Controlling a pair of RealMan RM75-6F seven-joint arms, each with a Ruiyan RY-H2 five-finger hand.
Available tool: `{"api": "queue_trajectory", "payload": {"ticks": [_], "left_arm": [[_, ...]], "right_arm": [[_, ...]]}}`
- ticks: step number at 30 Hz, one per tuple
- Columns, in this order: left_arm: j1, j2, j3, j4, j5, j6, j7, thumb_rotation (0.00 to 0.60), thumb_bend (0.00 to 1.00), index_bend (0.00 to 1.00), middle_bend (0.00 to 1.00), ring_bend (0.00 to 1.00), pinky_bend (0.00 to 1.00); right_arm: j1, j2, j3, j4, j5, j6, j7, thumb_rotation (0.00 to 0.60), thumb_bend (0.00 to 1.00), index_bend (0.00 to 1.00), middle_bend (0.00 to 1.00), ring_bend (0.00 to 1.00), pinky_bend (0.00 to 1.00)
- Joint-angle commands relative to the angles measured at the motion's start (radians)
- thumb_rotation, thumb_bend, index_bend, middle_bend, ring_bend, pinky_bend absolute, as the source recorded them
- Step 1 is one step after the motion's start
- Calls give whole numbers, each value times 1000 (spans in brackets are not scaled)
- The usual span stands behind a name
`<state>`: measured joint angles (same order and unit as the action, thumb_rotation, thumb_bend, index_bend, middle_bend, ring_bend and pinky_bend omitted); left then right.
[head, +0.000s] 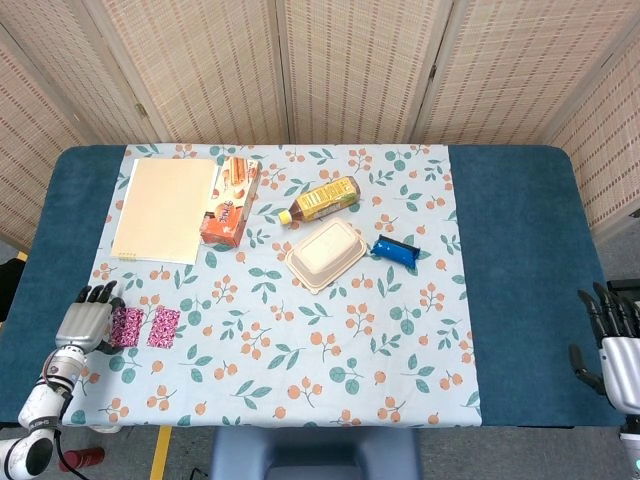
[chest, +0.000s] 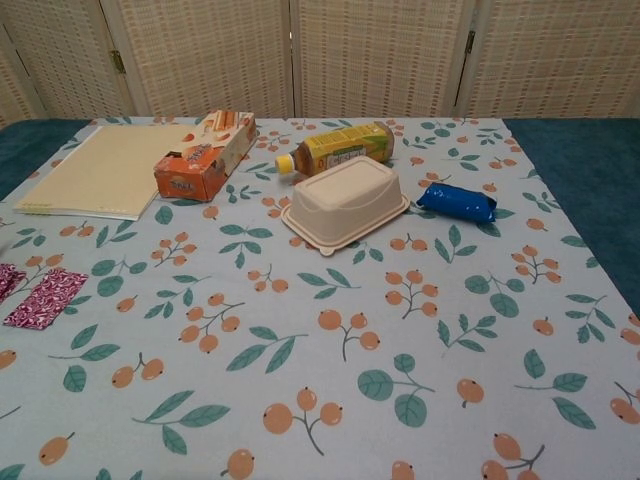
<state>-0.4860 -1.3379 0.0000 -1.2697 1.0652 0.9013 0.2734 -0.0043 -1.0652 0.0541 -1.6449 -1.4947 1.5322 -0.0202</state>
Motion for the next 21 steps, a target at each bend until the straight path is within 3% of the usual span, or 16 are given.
{"api": "queue_trajectory", "payload": {"ticks": [1, 21], "left_arm": [[0, -2, -2, 6, 2, -4, 1, 600, 177, 287, 0, 0, 0], [-1, -2, -11, -4, -16, -26, 50, 600, 175, 256, 0, 0, 0]], "right_arm": [[0, 0, 0, -1, 0, 0, -1, 600, 497, 0, 0, 0, 0], [0, -1, 1, -1, 3, -3, -2, 600, 497, 0, 0, 0, 0]]}}
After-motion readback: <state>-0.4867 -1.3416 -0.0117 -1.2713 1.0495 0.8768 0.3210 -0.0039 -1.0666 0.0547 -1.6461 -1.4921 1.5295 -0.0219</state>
